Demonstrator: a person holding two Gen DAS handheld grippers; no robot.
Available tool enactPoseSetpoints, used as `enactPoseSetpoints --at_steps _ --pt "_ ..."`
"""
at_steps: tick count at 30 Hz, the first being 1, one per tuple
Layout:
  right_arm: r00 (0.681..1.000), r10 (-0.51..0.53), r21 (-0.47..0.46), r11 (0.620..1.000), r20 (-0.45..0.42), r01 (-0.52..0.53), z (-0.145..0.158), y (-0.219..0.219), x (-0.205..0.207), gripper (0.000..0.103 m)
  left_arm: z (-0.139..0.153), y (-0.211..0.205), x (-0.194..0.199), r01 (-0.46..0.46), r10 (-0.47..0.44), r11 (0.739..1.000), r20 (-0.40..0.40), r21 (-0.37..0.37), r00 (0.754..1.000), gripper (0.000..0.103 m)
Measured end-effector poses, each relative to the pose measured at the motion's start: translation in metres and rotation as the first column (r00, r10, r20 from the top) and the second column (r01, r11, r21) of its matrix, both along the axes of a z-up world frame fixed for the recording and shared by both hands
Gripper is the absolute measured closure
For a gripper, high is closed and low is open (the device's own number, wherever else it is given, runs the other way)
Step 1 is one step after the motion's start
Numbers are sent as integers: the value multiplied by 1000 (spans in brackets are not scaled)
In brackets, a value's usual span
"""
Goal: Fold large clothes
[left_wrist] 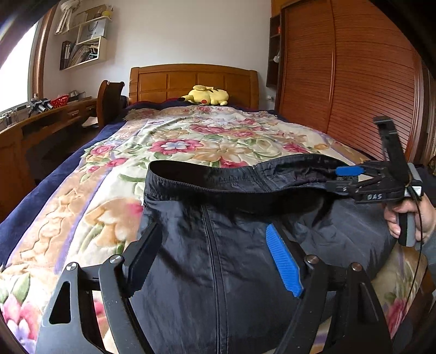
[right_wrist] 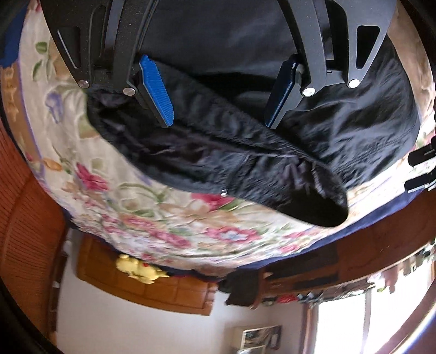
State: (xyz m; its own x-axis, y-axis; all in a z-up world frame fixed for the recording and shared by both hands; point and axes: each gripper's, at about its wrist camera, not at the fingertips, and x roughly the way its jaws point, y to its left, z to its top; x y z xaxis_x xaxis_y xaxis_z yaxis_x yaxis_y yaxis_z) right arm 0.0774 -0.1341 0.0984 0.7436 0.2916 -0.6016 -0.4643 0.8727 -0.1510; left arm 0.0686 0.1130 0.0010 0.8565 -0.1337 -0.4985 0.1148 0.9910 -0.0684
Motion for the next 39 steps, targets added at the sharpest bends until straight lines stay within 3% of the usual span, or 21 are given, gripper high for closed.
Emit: enactPoseSetpoints --at_steps 11,19,22,29,39 --pt "997 23 -137 990 -68 -32 -8 37 47 33 -6 3 -3 6 -6 1000 18 24 1000 24" --pt "996 36 -205 977 -79 -52 -18 57 83 88 -9 5 0 8 -9 1000 4 28 1000 24" --pt "999 20 -212 977 -39 -28 -16 62 91 93 -9 7 1 2 -3 1000 3 24 1000 24" --pt "997 -65 -195 978 38 71 -6 68 122 95 -12 9 0 -7 7 1000 3 24 1000 24" --pt "994 -86 -253 962 74 102 0 84 135 94 -12 4 -2 -4 3 1000 8 30 1000 24"
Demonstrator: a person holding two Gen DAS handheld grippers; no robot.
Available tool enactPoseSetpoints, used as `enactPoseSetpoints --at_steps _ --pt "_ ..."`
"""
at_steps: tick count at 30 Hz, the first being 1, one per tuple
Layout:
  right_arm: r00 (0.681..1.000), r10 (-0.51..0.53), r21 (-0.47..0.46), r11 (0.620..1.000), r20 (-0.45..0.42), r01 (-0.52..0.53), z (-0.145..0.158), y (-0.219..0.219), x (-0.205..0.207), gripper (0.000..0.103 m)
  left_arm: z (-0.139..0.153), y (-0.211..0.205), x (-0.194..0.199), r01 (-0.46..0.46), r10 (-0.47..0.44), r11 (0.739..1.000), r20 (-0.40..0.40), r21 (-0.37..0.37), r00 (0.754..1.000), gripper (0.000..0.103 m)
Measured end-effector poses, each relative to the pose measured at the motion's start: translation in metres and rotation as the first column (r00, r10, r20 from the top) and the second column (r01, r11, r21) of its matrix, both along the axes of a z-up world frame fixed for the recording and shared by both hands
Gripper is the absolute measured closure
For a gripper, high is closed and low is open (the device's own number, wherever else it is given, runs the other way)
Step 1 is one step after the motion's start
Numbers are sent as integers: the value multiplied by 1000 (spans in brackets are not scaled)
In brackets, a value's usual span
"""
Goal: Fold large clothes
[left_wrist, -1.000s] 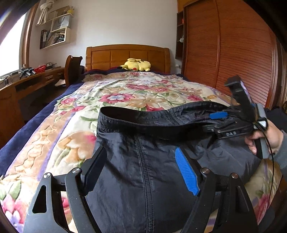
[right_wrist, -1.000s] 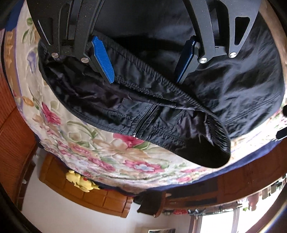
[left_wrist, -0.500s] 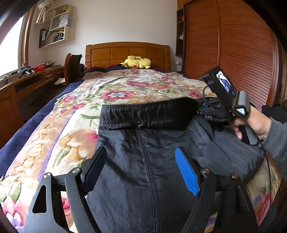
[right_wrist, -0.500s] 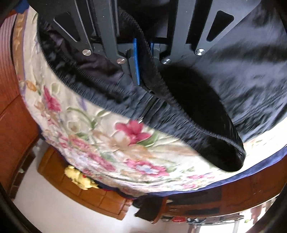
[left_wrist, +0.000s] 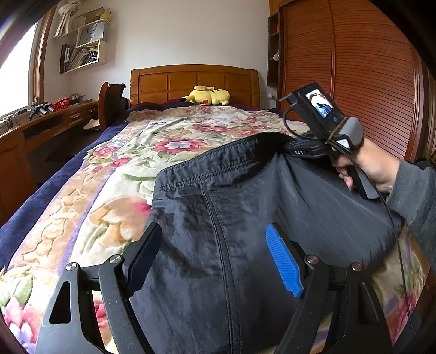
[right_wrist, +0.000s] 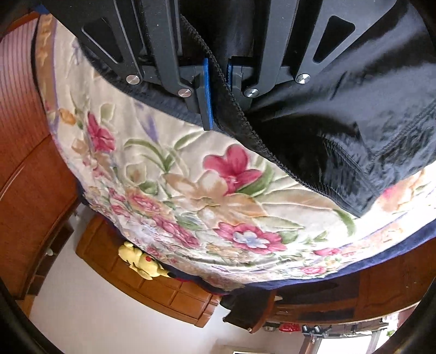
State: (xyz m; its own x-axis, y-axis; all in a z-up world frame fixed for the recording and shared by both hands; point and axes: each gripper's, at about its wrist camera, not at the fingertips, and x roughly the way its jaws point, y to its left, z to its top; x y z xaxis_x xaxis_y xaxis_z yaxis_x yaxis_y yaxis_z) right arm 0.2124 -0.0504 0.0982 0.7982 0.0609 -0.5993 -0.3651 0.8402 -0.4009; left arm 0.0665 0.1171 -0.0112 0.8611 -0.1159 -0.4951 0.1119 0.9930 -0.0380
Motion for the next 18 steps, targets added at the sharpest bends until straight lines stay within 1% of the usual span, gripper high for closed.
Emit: enactPoseSetpoints --at_steps 1,2,3,4,6,8,9,10,12,13,14,16,17,18 --pt "1000 -5 -4 1000 -13 5 0 -3 3 92 0 0 0 0 0 1000 -1 1 1000 24" --pt "999 -17 -7 1000 -49 17 -3 -4 8 87 -1 -1 0 2 -2 1000 -2 3 1000 24" --pt "997 -35 -15 999 -69 34 -4 -6 12 74 -1 -2 -1 2 -2 1000 -3 3 1000 24" --pt "996 -52 -2 999 -74 52 -2 -11 13 66 -1 -2 -2 3 -3 1000 -3 3 1000 24" --pt "996 -35 95 995 -80 43 14 -23 9 60 0 -3 -2 9 -9 1000 -1 2 1000 24" --pt "998 1 213 977 -60 12 34 -36 -2 48 1 -3 -1 11 -11 1000 0 0 1000 24" --pt "999 -2 228 974 -36 10 41 -41 -6 39 2 -3 -1 11 -11 1000 0 -3 1000 24" --pt "1000 -16 224 975 -5 16 48 -45 -12 37 3 -4 -1 13 -13 1000 2 -7 1000 24" --pt "998 -44 188 982 42 36 53 -51 -20 37 3 -4 -1 15 -15 1000 4 -7 1000 24" --pt "995 -66 156 986 72 54 54 -52 -23 37 3 -6 -2 14 -14 1000 5 -6 1000 24" --pt "994 -78 123 990 82 67 52 -52 -23 37 3 -6 -1 15 -15 1000 5 -4 1000 24" --pt "994 -88 53 995 65 85 41 -49 -23 37 3 -7 0 15 -15 1000 3 -2 1000 24" --pt "995 -88 26 996 44 87 35 -44 -21 37 2 -7 0 17 -17 1000 2 -2 1000 24" --pt "997 -79 6 997 0 79 27 -39 -18 37 2 -7 0 18 -18 1000 2 -1 1000 24"
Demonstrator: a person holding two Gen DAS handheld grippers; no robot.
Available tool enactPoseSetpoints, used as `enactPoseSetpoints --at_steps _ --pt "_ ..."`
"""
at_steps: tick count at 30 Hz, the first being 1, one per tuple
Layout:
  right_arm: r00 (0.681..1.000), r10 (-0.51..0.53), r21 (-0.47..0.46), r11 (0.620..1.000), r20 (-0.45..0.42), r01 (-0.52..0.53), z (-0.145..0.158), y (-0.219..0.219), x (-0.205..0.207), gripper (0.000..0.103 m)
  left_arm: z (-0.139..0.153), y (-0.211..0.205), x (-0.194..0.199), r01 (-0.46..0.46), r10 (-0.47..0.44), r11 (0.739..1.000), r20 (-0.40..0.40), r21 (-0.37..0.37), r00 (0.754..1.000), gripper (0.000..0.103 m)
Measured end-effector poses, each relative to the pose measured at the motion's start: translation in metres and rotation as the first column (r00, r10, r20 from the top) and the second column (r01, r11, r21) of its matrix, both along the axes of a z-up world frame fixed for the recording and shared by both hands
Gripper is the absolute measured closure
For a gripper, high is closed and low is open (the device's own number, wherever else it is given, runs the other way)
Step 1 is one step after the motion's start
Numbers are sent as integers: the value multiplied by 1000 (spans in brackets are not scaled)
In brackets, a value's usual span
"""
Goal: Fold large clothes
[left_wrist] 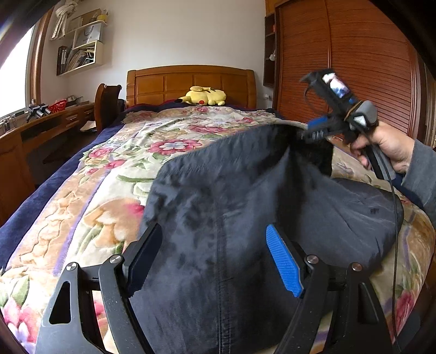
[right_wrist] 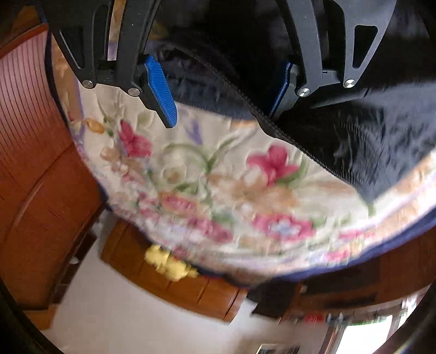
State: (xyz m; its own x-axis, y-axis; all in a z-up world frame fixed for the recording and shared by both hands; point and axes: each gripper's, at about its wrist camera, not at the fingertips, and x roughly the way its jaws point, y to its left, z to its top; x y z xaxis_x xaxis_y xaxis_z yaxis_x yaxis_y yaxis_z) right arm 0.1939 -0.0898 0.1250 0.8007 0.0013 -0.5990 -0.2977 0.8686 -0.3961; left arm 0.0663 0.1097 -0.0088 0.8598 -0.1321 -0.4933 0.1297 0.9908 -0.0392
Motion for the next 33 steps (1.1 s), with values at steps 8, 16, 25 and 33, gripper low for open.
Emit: enactPoseSetpoints --at_steps 8,16,25,33 --pt "984 173 80 982 -34 -170 -20 19 -30 35 -1 0 2 3 -3 1000 -5 8 1000 24" --pt "989 -72 135 989 130 54 0 -53 -45 35 -2 0 0 5 -5 1000 -6 11 1000 24" --pt "977 -209 146 966 -45 213 -50 -82 -2 35 -5 -5 4 2 -1 1000 -21 22 1000 24" --pt "942 -245 251 920 -228 300 -106 -113 38 35 -12 -10 8 2 -1 999 -37 52 999 24"
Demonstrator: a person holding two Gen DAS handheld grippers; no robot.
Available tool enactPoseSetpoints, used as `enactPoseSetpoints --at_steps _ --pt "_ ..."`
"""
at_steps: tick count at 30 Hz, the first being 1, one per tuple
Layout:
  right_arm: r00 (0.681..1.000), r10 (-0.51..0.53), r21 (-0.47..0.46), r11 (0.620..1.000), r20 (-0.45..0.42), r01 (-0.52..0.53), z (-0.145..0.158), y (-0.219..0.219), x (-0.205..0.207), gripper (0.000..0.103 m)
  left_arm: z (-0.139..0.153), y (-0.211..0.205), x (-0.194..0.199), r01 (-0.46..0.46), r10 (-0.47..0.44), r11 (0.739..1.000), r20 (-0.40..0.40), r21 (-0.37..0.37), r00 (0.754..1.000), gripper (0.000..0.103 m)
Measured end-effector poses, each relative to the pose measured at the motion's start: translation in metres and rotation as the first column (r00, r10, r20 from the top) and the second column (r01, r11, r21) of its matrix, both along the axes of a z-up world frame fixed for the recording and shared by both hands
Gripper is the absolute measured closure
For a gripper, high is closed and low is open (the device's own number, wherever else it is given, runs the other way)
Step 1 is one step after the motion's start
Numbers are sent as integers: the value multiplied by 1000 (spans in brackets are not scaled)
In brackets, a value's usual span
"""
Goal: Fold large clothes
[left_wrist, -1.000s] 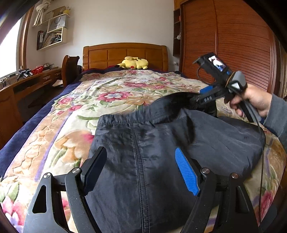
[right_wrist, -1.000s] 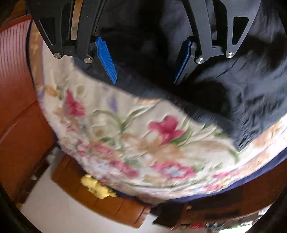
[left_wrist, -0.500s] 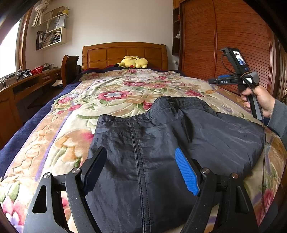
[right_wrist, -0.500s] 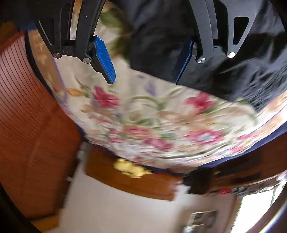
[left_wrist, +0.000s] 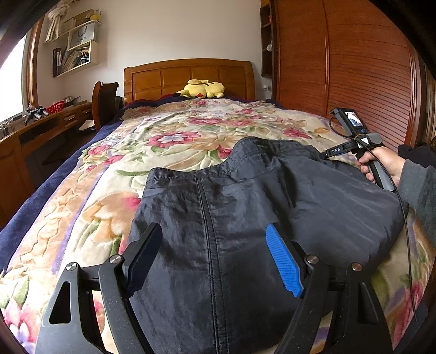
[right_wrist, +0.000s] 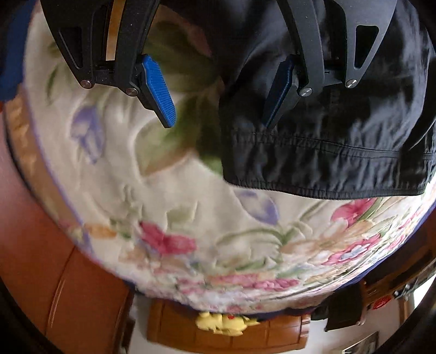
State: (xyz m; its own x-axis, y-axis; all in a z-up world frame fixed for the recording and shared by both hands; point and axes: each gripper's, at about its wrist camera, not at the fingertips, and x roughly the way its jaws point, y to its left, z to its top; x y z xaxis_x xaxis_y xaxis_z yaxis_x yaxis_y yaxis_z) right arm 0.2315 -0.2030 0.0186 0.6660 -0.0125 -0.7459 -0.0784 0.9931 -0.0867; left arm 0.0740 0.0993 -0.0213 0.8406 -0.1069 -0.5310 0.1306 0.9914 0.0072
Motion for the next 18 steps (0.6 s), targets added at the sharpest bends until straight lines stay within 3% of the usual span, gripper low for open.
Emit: enactPoseSetpoints --at_steps 3,5,7,8,11,13,14,16,18 --pt "996 33 79 996 -77 -27 -11 -11 12 38 -2 0 3 -2 2 1000 -10 2 1000 24" --pt "993 81 122 990 -82 -71 -15 -13 9 55 -3 -1 4 2 -2 1000 -15 0 1000 24" --pt "991 119 138 984 -60 -110 -13 -17 15 86 -3 -3 5 6 -6 1000 -16 1 1000 24" --pt "989 139 132 983 -50 -132 -12 -14 12 93 -3 -5 5 9 -8 1000 -16 5 1000 24" --pt "988 155 57 986 5 -155 2 -14 2 98 -5 -7 5 12 -11 1000 -18 13 1000 24" --pt "991 77 8 997 113 -79 26 -28 -9 98 -6 -6 5 9 -9 1000 -20 14 1000 24" --pt "988 27 31 999 155 -33 37 -39 -14 98 -6 -5 5 6 -6 1000 -21 13 1000 24" --pt "992 -34 75 997 124 25 39 -54 -15 98 -7 -1 6 1 0 1000 -25 9 1000 24" --pt "996 -44 31 999 76 42 32 -52 -14 97 -8 2 6 -5 5 1000 -29 0 1000 24"
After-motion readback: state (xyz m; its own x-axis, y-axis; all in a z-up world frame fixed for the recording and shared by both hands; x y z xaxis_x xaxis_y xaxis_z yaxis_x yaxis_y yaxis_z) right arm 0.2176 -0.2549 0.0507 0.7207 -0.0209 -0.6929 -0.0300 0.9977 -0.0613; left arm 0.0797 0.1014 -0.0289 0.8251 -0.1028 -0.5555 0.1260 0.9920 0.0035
